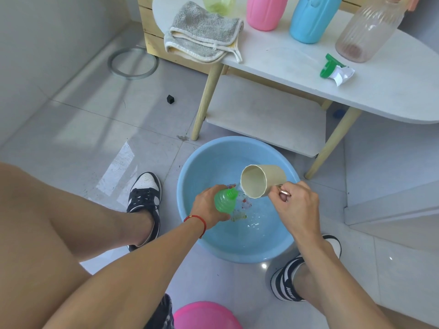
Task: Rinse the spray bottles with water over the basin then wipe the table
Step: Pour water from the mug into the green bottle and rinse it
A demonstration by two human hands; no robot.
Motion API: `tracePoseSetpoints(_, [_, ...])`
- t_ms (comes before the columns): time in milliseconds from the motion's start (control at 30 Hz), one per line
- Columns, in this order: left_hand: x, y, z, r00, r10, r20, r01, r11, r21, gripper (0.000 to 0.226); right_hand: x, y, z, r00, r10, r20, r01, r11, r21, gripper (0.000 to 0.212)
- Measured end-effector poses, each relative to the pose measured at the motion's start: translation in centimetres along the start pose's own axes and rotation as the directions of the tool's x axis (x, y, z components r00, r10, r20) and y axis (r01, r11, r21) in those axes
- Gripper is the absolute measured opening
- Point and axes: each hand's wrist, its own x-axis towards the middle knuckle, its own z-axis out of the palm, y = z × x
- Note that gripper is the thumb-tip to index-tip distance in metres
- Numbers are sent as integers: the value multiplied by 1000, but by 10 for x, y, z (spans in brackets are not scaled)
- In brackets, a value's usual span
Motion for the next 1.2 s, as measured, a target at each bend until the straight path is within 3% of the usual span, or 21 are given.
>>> tracePoseSetpoints(933, [-1, 2, 2, 998, -34, 49, 30, 997, 75, 88, -2, 9, 7, 948, -229, -220, 215, 973, -85, 38])
tracePoseSetpoints(1200, [-1, 3, 2, 997, -45, 57, 41, 997, 70, 87, -1, 12, 6, 881, -388, -270, 348, 919, -186, 34])
